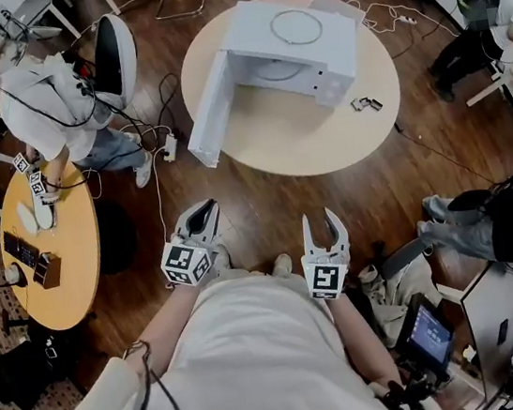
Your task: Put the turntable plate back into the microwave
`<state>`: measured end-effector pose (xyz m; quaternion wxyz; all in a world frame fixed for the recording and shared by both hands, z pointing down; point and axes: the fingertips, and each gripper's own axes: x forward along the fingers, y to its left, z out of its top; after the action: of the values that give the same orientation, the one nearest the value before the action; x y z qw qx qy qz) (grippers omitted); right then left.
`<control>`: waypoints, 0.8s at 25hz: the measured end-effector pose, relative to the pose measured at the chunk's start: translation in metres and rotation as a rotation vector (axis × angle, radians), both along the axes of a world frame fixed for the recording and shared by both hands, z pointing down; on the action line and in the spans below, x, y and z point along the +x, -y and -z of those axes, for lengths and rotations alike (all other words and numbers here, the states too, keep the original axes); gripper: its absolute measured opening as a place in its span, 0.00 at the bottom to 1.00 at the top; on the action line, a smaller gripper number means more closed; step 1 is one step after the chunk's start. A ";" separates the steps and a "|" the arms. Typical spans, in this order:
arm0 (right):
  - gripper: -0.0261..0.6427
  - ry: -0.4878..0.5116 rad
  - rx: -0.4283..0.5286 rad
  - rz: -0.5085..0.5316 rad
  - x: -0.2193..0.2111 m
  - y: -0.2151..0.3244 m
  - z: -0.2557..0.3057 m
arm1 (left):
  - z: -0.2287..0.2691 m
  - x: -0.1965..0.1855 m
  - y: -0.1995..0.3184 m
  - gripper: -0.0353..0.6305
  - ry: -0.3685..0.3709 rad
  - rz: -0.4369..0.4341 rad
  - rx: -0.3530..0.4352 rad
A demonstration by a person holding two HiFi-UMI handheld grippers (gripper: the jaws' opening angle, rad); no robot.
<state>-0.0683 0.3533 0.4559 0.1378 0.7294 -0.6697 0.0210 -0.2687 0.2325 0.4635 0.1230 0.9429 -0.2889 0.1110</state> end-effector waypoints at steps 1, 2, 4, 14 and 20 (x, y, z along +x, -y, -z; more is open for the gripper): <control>0.26 -0.005 -0.021 -0.008 -0.002 -0.003 -0.004 | -0.002 -0.003 0.001 0.11 0.001 -0.005 -0.006; 0.26 -0.009 -0.042 -0.017 -0.003 -0.005 -0.010 | -0.004 -0.006 0.003 0.11 0.001 -0.010 -0.012; 0.26 -0.013 -0.072 -0.043 -0.004 -0.008 -0.021 | -0.010 -0.010 0.008 0.11 -0.001 -0.023 -0.029; 0.26 -0.039 -0.133 -0.118 -0.028 -0.007 -0.053 | -0.056 -0.034 0.009 0.11 0.072 -0.142 -0.097; 0.26 -0.033 -0.162 -0.148 -0.040 -0.001 -0.071 | -0.074 -0.037 0.012 0.11 0.090 -0.183 -0.116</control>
<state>-0.1079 0.3546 0.5269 0.2056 0.7636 -0.6077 0.0733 -0.3057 0.2207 0.5373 0.1537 0.9506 -0.2000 0.1807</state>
